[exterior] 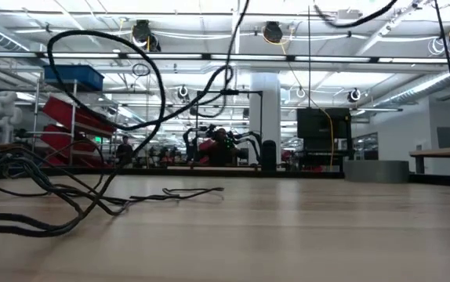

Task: Coil cords
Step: Coil the black wire onto the spool

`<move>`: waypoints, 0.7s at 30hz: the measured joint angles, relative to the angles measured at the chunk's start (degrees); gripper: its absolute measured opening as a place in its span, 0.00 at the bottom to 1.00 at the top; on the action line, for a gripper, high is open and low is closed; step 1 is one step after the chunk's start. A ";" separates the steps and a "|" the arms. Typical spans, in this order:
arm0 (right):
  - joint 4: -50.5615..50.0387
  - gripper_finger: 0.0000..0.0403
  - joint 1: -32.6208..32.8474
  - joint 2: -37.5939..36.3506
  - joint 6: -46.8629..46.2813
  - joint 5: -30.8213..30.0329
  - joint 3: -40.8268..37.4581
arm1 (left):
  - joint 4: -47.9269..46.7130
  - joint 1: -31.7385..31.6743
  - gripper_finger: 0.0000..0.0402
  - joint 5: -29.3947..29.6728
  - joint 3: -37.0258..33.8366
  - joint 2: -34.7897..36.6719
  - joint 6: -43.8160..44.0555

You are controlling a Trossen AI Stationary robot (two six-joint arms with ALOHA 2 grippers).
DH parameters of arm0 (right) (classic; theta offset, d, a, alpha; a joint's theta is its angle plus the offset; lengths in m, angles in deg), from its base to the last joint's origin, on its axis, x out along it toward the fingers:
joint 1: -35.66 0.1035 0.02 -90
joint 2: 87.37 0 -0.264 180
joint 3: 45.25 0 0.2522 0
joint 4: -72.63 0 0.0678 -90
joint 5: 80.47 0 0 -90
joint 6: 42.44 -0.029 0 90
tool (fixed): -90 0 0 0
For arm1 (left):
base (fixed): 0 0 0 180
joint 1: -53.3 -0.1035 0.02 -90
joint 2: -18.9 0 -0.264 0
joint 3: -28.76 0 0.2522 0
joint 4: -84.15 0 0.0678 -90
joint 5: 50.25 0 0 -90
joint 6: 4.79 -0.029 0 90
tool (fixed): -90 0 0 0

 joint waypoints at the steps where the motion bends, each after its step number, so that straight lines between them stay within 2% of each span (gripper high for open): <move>1: -0.08 0.00 0.21 0.00 0.02 -0.40 0.00 | 1.26 -0.27 0.53 0.00 0.00 -0.44 0.02; 11: -0.75 0.00 0.78 -0.02 0.42 -0.66 0.00 | 4.14 -1.52 0.53 -0.17 0.00 -1.60 4.24; 15: -0.90 0.00 0.78 -0.02 0.64 -0.62 0.00 | 3.94 -1.81 0.53 -4.18 0.00 -1.62 6.05; 21: -0.90 0.00 0.78 -0.02 0.85 -0.42 0.00 | 4.08 -2.45 0.53 -4.66 0.00 -2.10 9.09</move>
